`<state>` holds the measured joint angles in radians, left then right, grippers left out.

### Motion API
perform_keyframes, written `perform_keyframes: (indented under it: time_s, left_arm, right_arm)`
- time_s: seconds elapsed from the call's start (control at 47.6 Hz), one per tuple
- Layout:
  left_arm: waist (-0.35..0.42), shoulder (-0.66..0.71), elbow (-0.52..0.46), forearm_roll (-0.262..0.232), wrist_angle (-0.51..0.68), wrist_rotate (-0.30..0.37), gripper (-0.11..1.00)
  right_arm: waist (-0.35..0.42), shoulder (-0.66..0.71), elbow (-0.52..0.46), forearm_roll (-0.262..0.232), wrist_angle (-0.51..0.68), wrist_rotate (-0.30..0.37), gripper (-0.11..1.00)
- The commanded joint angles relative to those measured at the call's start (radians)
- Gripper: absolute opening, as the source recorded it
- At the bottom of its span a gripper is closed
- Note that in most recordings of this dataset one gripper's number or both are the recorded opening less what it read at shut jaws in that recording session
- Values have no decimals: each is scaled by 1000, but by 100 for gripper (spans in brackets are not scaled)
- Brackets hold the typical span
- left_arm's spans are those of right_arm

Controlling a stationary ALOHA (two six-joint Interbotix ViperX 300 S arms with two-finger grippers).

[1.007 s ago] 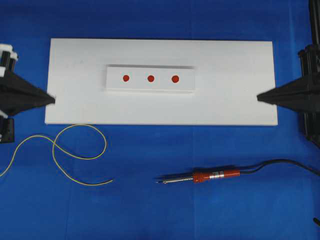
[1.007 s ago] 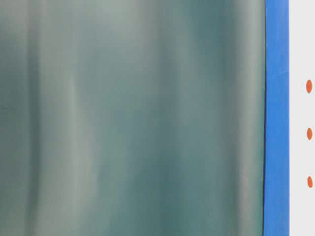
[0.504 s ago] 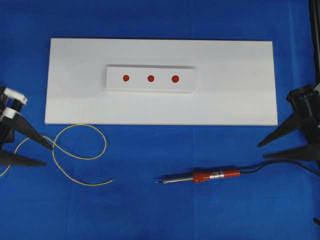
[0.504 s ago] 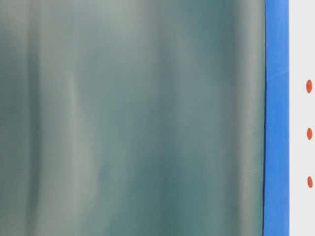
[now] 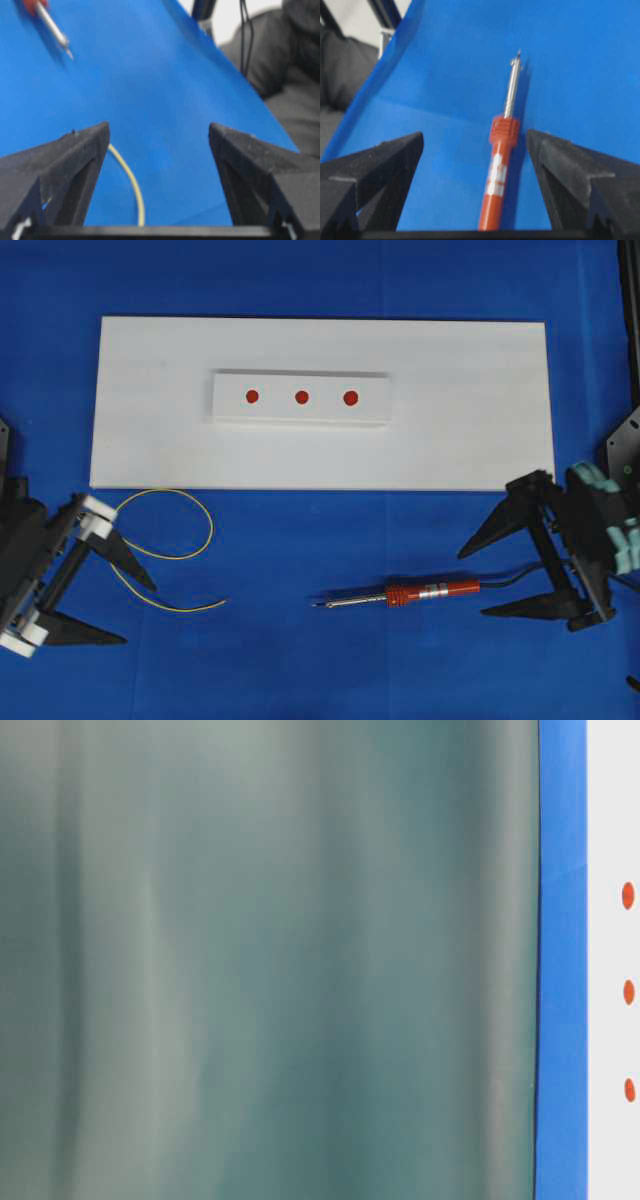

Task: Touch the tip of the soldering iron to the tip of the solder at the mark.
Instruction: 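Lower the left gripper to the yellow solder, right gripper to the red iron, then close the left gripper on the solder wire and the right on the iron handle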

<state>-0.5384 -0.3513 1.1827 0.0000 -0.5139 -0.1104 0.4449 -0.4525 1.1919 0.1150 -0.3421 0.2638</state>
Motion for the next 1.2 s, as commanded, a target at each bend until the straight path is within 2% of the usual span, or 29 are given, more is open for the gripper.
perform_keyframes:
  time_s: [0.0, 0.189, 0.357, 0.462, 0.714, 0.86, 1.175]
  left_arm:
    - [-11, 86, -18, -3, -72, -9, 74]
    - [-14, 245, -15, -3, -167, -15, 72]
    - [-12, 341, -6, -12, -218, -14, 72]
    - [-6, 382, -6, -21, -224, -14, 72]
    - [9, 428, -11, -21, -224, -14, 70]
    - [14, 437, -9, -21, -222, -9, 65]
    - [14, 442, -15, -21, -195, -5, 45]
  right_arm:
    - [25, 78, 8, 31, -126, -3, 84]
    - [57, 273, 17, 77, -327, -3, 84]
    - [61, 413, -8, 132, -413, -11, 84]
    - [61, 474, -18, 146, -454, -12, 84]
    - [63, 565, -43, 150, -515, -12, 84]
    - [64, 614, -67, 153, -520, -12, 83]
    - [64, 680, -103, 156, -532, -12, 63]
